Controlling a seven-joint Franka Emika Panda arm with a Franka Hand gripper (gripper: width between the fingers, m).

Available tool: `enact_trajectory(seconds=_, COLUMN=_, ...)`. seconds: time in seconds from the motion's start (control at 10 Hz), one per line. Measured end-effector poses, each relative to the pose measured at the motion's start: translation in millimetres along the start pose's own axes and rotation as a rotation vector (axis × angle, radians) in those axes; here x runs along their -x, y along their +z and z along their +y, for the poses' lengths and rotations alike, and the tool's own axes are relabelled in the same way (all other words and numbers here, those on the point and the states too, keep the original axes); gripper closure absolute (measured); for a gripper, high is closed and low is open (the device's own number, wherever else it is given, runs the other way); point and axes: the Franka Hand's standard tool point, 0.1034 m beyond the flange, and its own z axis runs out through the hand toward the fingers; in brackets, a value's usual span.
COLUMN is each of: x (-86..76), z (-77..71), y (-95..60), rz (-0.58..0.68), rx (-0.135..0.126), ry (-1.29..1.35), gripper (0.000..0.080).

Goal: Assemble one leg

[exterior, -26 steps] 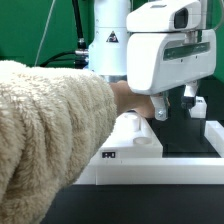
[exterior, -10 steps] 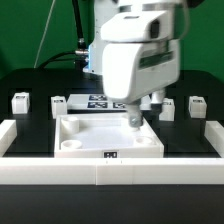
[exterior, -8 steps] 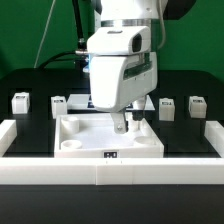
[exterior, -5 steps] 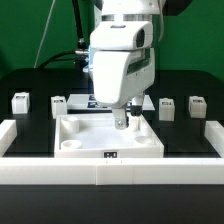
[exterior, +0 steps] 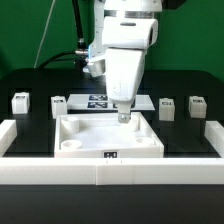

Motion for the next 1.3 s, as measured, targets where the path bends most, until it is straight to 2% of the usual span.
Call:
enact_trajectory(seconds=0.1, x=4.4, z=-3.7, y=-2.1, rz=-0.013, rx=-0.032, ry=-0.054, gripper=0.0150)
enact_trajectory(seconds=0.2, x=7.0, z=-4.8, y=-2.0, rz=-0.019, rx=-0.052, ry=-0.088, gripper=0.0150)
enact_trajectory(seconds=0.7, x=8.6, z=-5.1, y=-1.4, rz=-0.019, rx=-0.052, ry=-0.112, gripper=0.0150)
enact_trajectory(seconds=1.0, x=24.0, z=-21.0, y=8.1, rz=-0.015, rx=-0.075, ry=-0.209, gripper=0.0150)
enact_trajectory(seconds=1.3, x=31.6, z=-26.9, y=15.6, rz=-0.011, rx=-0.089, ry=-0.227, gripper=0.0150)
